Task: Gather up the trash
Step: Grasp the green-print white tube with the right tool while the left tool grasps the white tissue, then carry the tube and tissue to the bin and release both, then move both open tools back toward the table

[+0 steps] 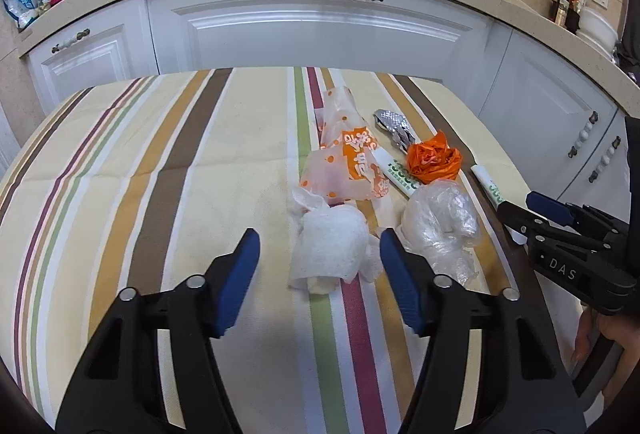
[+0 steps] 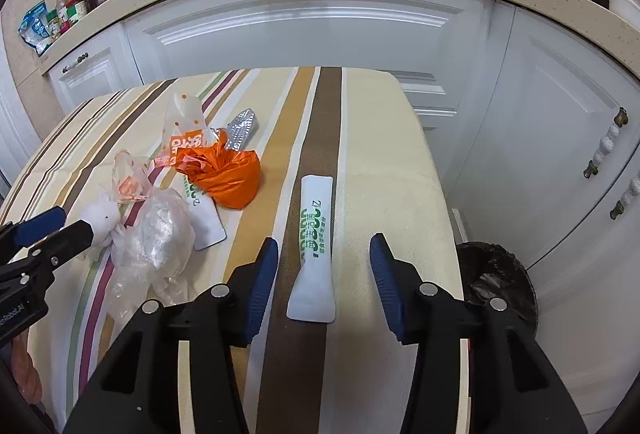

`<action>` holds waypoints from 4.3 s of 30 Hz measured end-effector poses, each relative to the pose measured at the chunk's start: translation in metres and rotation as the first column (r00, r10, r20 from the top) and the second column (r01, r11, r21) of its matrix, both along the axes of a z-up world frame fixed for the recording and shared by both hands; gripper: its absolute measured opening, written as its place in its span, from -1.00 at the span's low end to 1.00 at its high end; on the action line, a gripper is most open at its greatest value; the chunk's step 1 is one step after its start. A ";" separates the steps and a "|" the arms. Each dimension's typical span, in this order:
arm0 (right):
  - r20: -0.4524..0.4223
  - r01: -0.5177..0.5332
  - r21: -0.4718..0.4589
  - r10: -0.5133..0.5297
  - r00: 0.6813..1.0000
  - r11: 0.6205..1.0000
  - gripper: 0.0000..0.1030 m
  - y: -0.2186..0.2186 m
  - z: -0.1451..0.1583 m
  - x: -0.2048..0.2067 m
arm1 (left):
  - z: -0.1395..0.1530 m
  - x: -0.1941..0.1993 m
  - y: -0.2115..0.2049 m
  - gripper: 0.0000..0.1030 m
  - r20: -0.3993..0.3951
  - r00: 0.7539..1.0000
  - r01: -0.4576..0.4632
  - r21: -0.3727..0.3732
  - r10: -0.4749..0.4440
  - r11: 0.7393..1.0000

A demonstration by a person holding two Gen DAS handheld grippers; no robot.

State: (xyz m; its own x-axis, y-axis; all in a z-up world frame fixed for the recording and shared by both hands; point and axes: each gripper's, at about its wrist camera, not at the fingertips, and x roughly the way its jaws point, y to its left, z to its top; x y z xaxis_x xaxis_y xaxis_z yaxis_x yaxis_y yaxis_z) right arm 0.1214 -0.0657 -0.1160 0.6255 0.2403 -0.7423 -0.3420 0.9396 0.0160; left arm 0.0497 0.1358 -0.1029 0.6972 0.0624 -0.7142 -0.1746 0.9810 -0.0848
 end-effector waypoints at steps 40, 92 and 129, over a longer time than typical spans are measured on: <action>0.117 0.127 0.015 -0.128 0.985 0.992 -0.65 -0.079 0.033 -0.037 | 0.041 -0.008 -0.086 -0.83 0.080 0.975 0.205 0.034 -0.207 0.978; 0.141 0.272 0.066 -0.279 0.950 0.960 -0.12 -0.155 0.021 -0.011 | 0.040 0.055 -0.191 -0.26 0.053 0.942 0.329 0.060 -0.332 0.943; 0.012 -0.184 0.038 0.183 0.983 0.982 -0.31 0.061 0.026 -0.024 | 0.015 -0.020 0.039 -0.07 0.001 0.996 -0.092 0.034 0.092 0.995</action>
